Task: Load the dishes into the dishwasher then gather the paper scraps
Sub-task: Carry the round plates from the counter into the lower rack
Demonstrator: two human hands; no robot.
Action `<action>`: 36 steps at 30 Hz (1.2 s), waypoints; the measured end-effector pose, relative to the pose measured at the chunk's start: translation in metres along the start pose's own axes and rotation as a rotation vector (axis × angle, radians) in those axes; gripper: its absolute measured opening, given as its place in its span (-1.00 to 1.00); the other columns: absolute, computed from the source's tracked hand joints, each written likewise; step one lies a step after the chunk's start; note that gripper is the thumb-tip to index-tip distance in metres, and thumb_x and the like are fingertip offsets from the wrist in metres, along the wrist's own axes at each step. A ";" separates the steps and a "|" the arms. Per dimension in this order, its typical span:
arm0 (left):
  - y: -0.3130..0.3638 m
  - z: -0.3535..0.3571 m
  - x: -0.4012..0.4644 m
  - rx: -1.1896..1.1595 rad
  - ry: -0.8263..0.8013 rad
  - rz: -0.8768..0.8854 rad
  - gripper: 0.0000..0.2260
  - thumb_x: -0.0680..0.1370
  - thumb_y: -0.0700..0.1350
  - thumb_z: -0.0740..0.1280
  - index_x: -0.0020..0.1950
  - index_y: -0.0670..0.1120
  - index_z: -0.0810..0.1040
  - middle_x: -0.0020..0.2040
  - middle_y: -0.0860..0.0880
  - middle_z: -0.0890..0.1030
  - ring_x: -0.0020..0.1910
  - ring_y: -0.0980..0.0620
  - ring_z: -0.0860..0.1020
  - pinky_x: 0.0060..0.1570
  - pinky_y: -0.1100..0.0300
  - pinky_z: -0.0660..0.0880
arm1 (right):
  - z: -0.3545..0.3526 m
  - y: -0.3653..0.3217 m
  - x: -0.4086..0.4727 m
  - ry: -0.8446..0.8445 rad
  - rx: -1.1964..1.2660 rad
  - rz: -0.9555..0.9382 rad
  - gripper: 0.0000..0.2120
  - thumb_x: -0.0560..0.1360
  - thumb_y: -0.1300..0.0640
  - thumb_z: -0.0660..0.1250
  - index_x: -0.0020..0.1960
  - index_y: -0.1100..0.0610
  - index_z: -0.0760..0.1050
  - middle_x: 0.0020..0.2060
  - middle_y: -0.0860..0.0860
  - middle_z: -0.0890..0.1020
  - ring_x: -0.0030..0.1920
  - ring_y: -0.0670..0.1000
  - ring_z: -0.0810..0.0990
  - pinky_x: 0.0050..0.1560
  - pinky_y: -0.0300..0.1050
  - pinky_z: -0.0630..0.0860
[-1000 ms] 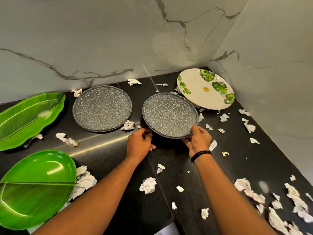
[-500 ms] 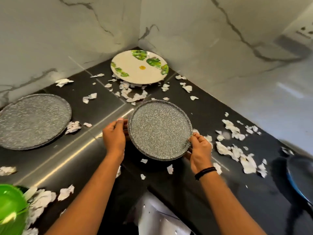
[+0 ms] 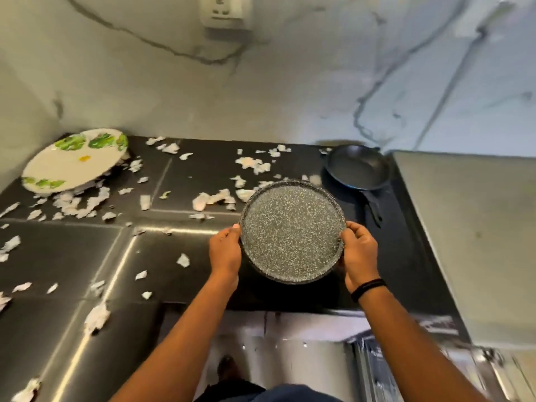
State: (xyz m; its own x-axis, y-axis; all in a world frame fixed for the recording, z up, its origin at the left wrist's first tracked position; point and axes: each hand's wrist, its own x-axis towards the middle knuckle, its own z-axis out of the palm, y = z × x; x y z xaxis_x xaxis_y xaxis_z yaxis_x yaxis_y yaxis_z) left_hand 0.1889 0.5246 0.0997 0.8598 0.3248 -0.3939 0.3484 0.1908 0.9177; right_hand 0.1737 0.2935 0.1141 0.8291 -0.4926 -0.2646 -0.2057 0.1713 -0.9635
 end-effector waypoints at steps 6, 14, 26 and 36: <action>-0.039 0.086 -0.068 0.136 -0.219 -0.102 -0.70 0.66 -0.11 0.31 -0.24 -0.06 0.68 -0.14 -0.10 0.71 -0.02 -0.18 0.63 0.13 -0.21 0.55 | -0.128 0.007 -0.013 0.306 0.104 0.008 -0.82 0.54 0.39 0.20 0.00 0.21 0.53 -0.24 0.04 0.54 -0.27 -0.05 0.42 -0.35 -0.33 0.41; -0.088 0.203 -0.162 0.386 -0.565 -0.100 -0.81 0.69 -0.22 0.22 -0.03 -0.10 0.59 -0.03 -0.22 0.68 -0.09 -0.17 0.63 -0.23 -0.02 0.65 | -0.293 0.037 -0.049 0.673 0.278 0.111 -0.76 0.53 0.40 0.17 0.06 0.19 0.54 -0.15 0.04 0.57 -0.15 -0.01 0.48 -0.17 -0.16 0.45; -0.195 0.318 -0.249 0.794 -0.999 -0.130 -0.29 0.24 0.49 0.32 0.16 0.00 0.57 0.18 -0.12 0.65 0.20 -0.20 0.60 0.26 -0.32 0.49 | -0.423 0.099 -0.123 1.153 0.496 0.248 -0.70 0.57 0.43 0.10 0.01 0.10 0.50 -0.24 -0.02 0.50 -0.24 -0.04 0.42 -0.30 -0.19 0.33; -0.263 0.399 -0.295 1.044 -1.285 -0.304 -0.53 0.57 0.35 0.21 0.25 0.02 0.51 0.26 -0.02 0.55 0.24 -0.06 0.52 0.34 -0.21 0.42 | -0.475 0.139 -0.135 1.412 0.462 0.382 -0.80 0.54 0.33 0.24 -0.18 0.09 0.47 -0.34 -0.04 0.44 -0.32 -0.07 0.35 -0.27 -0.20 0.32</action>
State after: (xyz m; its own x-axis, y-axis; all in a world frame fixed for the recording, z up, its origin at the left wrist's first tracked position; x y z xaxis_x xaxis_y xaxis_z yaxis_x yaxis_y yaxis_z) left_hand -0.0075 0.0086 -0.0052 0.2618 -0.6194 -0.7401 0.1754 -0.7236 0.6676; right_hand -0.2139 -0.0216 -0.0040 -0.4441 -0.6961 -0.5641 0.1110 0.5820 -0.8055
